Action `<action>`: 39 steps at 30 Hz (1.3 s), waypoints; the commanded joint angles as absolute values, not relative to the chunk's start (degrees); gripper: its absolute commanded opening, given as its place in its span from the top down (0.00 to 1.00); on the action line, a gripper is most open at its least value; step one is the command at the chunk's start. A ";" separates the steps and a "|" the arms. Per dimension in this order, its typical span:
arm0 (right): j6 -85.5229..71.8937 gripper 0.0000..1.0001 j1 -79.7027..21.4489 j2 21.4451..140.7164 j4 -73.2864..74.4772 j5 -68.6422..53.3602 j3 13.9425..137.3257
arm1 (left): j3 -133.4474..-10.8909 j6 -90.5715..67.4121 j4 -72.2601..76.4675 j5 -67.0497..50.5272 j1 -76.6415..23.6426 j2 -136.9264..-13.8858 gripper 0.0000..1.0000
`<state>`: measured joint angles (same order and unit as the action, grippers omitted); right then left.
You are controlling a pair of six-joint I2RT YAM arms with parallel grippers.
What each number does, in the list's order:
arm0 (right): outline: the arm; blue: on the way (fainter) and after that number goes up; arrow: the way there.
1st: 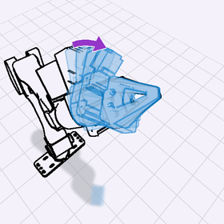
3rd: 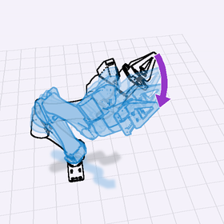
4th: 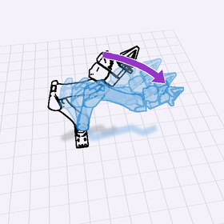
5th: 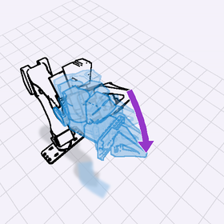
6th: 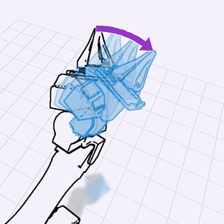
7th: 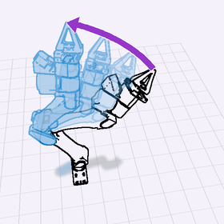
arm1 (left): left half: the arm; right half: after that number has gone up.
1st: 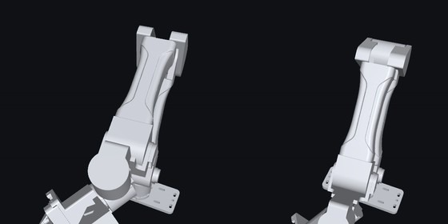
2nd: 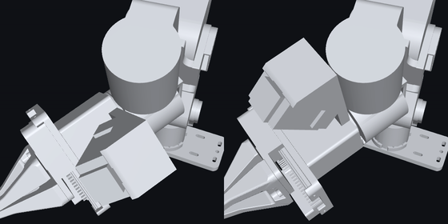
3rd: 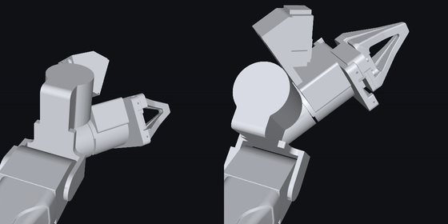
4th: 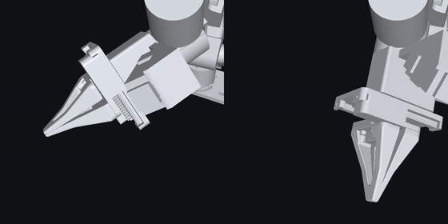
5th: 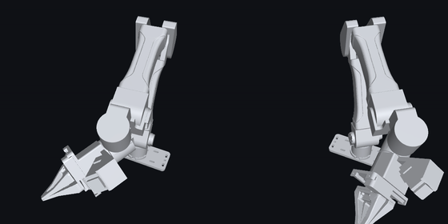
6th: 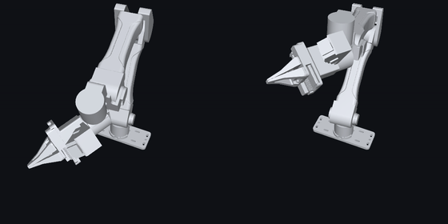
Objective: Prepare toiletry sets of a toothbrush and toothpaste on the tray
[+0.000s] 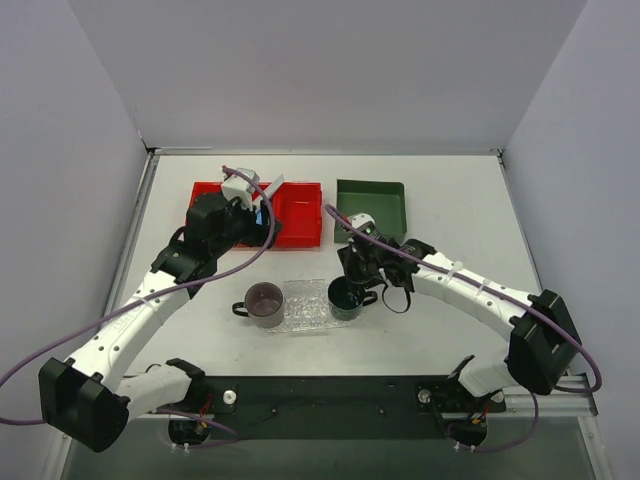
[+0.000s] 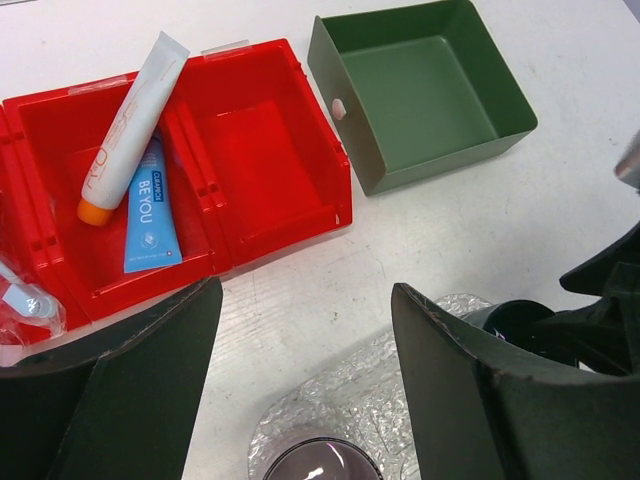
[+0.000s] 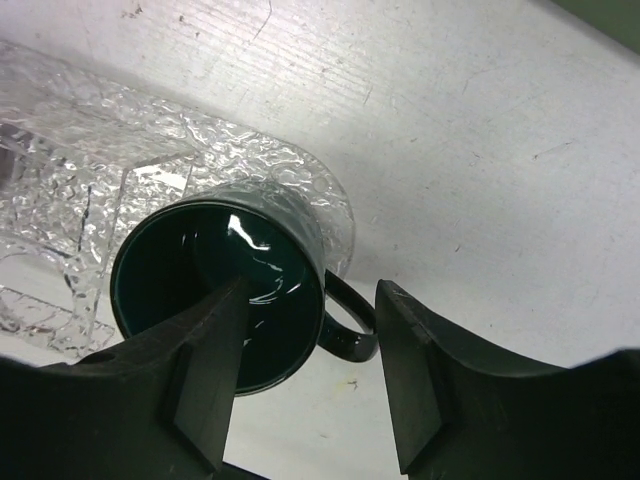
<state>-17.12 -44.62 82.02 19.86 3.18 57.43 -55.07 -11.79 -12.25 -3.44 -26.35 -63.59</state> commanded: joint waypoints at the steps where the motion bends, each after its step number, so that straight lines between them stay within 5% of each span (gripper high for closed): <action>1: -18.19 0.51 -44.03 76.74 19.60 2.20 55.99 | -56.34 -11.60 -9.84 -2.64 -25.31 -64.07 0.21; 10: -21.53 0.51 -40.44 67.34 20.48 -2.63 55.02 | -58.53 -3.87 -10.28 3.06 -24.79 -68.72 0.21; 21: -23.38 0.52 -39.02 59.42 22.06 -5.36 55.37 | -82.86 6.06 -16.61 11.95 -24.43 -92.69 0.22; 32: -24.08 0.53 -37.09 56.43 22.15 -7.03 50.63 | -103.61 11.60 -24.78 8.09 -22.94 -111.96 0.23; 39: -24.35 0.53 -36.65 56.95 21.53 -7.99 50.27 | -105.73 11.60 -25.31 6.85 -22.85 -116.89 0.25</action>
<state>-23.70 -37.10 57.06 21.91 -6.74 50.68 -101.75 10.61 -24.40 8.14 -23.18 -115.96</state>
